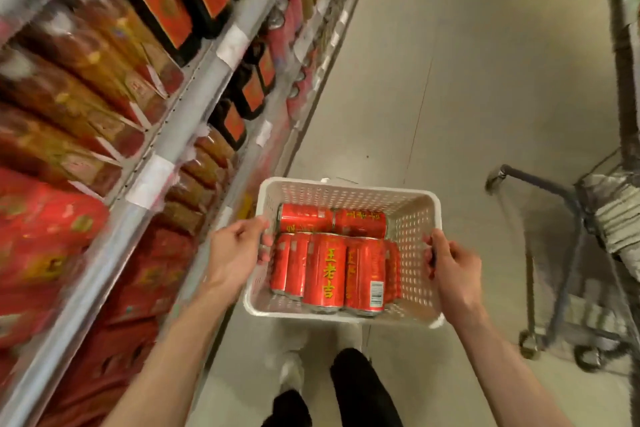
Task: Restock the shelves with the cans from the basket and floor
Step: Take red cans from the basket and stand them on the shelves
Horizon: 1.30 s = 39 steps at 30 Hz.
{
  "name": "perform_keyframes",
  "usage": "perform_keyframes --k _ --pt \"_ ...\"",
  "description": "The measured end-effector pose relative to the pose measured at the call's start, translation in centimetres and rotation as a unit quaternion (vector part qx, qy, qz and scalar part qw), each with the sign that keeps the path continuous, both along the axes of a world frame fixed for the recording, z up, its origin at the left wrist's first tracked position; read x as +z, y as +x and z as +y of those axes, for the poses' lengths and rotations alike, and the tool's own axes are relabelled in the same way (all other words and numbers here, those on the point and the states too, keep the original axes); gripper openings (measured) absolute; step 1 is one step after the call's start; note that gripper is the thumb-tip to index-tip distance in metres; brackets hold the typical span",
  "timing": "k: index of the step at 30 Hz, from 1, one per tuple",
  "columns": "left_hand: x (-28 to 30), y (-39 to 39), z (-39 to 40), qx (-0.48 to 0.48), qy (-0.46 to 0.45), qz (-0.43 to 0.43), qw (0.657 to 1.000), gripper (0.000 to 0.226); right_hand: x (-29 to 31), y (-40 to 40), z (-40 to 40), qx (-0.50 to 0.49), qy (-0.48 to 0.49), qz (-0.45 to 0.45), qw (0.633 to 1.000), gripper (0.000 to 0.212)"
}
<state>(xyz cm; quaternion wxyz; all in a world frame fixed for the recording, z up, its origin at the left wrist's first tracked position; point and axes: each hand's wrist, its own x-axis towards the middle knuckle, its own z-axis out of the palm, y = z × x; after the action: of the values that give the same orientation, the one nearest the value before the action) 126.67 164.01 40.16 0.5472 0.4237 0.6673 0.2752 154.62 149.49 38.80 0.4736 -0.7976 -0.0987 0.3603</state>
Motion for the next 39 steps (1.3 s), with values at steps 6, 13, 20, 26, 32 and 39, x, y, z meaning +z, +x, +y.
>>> perform_keyframes --k 6,13,20,26,32,39 --pt "-12.4 1.0 3.0 0.012 -0.027 0.039 0.999 0.035 -12.6 1.4 3.9 0.031 -0.038 0.021 0.999 0.039" --pt "-29.9 -1.0 5.9 -0.034 0.014 0.079 0.996 0.037 -30.9 -0.4 6.0 0.056 -0.047 0.043 0.996 0.036" --pt "-47.5 -2.7 9.0 -0.026 0.009 0.078 0.997 0.027 -47.9 -1.8 8.4 0.063 -0.02 0.075 0.995 0.036" --pt "-56.7 -1.8 11.7 -0.044 0.019 0.083 0.995 0.025 -56.9 -1.1 9.5 0.053 -0.021 0.089 0.994 0.035" --pt "-60.5 -0.1 13.2 -0.057 0.016 0.08 0.995 0.024 -60.0 0.6 11.1 0.054 -0.008 0.065 0.996 0.037" --pt "-62.3 0.6 14.0 -0.046 0.04 0.083 0.995 0.025 -61.8 1.4 11.9 0.042 0.013 0.049 0.998 0.038"
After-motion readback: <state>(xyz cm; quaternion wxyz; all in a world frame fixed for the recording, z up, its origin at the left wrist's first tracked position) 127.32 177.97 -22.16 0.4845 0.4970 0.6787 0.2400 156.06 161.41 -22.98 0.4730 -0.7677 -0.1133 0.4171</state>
